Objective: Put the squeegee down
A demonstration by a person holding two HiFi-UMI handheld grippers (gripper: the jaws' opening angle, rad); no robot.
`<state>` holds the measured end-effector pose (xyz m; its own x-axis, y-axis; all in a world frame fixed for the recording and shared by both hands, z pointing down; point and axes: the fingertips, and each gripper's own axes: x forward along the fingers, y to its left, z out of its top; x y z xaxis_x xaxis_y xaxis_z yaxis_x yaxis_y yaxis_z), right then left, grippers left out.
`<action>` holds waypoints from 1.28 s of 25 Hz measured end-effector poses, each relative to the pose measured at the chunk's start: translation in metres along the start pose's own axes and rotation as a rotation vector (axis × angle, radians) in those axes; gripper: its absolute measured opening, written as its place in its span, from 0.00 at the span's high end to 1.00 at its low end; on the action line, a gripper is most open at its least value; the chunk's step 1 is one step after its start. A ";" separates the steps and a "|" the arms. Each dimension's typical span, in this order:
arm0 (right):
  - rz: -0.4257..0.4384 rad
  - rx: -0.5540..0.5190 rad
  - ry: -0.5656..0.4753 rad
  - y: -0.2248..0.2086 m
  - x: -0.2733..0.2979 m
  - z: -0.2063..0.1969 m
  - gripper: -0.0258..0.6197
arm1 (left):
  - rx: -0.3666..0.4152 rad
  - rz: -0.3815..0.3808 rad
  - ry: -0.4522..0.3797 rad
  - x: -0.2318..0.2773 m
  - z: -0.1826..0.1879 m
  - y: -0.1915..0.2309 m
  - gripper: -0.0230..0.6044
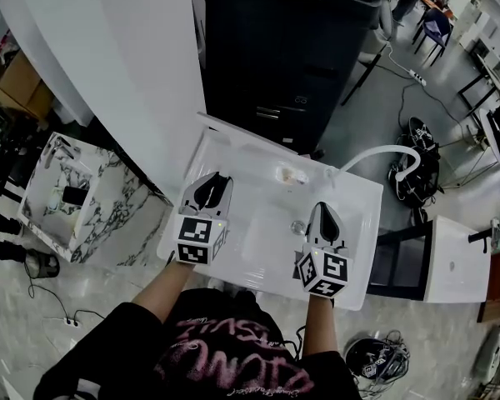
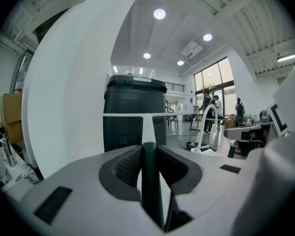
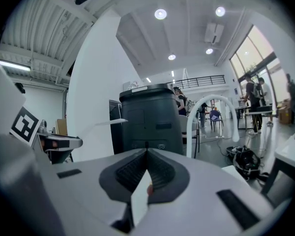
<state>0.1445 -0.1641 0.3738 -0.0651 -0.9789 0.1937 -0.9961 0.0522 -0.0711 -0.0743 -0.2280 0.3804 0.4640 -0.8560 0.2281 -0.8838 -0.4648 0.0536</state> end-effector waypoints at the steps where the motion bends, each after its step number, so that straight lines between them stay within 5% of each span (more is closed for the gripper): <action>1: 0.002 0.001 0.001 0.000 0.001 -0.001 0.93 | -0.002 0.002 0.003 0.001 -0.001 0.000 0.81; 32: 0.068 0.040 0.158 -0.015 0.054 -0.066 0.93 | -0.042 0.059 0.155 0.061 -0.062 0.009 0.81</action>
<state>0.1516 -0.2046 0.4502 -0.1445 -0.9300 0.3379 -0.9860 0.1067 -0.1277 -0.0576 -0.2709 0.4550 0.3994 -0.8346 0.3795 -0.9124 -0.4021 0.0760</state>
